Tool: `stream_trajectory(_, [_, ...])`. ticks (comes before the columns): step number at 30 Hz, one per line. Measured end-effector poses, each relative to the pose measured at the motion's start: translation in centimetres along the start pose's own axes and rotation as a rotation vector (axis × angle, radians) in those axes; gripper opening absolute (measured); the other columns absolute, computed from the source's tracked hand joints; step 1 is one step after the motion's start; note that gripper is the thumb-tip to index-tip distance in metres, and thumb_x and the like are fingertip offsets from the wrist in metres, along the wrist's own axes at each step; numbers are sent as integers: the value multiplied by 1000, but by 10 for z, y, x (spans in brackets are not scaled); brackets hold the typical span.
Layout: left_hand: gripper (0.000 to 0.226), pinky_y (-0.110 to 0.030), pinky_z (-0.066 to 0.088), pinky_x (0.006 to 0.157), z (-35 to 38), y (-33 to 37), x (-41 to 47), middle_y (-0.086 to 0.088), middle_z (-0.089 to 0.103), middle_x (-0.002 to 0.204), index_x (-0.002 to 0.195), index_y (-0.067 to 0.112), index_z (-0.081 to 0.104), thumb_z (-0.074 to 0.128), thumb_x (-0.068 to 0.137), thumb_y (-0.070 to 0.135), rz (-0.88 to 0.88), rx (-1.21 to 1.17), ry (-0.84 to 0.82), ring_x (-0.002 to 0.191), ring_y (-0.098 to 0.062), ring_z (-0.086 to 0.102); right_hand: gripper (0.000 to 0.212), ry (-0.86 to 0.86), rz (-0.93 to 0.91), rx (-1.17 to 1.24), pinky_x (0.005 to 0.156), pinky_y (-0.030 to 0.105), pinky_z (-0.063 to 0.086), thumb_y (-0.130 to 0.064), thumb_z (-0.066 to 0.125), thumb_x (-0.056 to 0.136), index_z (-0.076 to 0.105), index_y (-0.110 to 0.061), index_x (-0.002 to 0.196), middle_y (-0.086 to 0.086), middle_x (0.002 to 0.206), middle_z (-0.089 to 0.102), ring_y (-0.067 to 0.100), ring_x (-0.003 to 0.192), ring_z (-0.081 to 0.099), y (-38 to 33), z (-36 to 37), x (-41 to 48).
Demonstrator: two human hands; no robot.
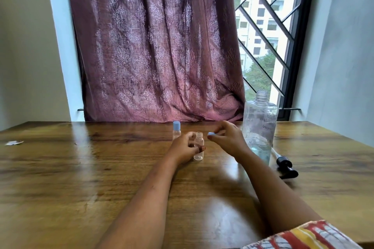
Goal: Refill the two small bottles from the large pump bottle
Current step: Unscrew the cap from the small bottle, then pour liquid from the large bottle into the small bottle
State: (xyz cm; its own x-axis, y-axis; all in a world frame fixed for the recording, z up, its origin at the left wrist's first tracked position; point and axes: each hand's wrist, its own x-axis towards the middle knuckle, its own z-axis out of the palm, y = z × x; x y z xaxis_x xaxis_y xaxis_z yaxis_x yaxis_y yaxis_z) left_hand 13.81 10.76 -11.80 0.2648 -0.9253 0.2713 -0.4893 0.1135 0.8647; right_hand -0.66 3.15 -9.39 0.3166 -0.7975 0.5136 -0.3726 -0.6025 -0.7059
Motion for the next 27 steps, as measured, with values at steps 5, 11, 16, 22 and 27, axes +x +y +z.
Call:
stream_trajectory(5, [47, -22, 44, 71, -2, 1, -1, -6, 69, 105, 119, 18, 46, 72, 80, 21, 16, 70, 42, 90, -12, 62, 17, -149, 0, -153, 80, 26, 43, -17, 65, 81, 63, -18, 98, 6, 106, 62, 22, 97, 59, 9, 9, -5])
stream_trajectory(11, [41, -27, 48, 83, -6, -4, 3, -6, 69, 107, 113, 13, 52, 74, 79, 21, -2, 107, 91, 98, -17, 65, 13, -132, 36, -146, 70, 20, 35, -13, 69, 81, 64, -11, 92, 1, 93, 58, 15, 86, 54, 13, 12, -9])
stream_trajectory(16, [39, -40, 52, 92, -9, -7, 5, -8, 70, 105, 104, 18, 54, 78, 73, 22, -29, 84, 82, 98, -20, 66, 26, -104, 2, -215, 64, 25, 31, -10, 77, 71, 52, -15, 70, 0, 80, 55, 16, 80, 50, 13, 13, -14])
stream_trajectory(22, [45, -24, 46, 78, -11, -2, 3, -5, 67, 107, 113, 12, 54, 77, 75, 20, -36, 100, 62, 100, -18, 64, 43, -86, 77, -272, 70, 30, 39, -16, 82, 66, 39, -18, 67, 4, 85, 54, 19, 82, 49, 13, 12, -16])
stream_trajectory(27, [41, -25, 49, 81, -7, 1, 4, -6, 69, 100, 108, 10, 58, 78, 73, 16, -33, 97, 37, 95, -18, 66, 54, -56, 63, -270, 70, 26, 34, -24, 86, 62, 39, -14, 87, 4, 96, 47, 17, 84, 44, -3, 6, -21])
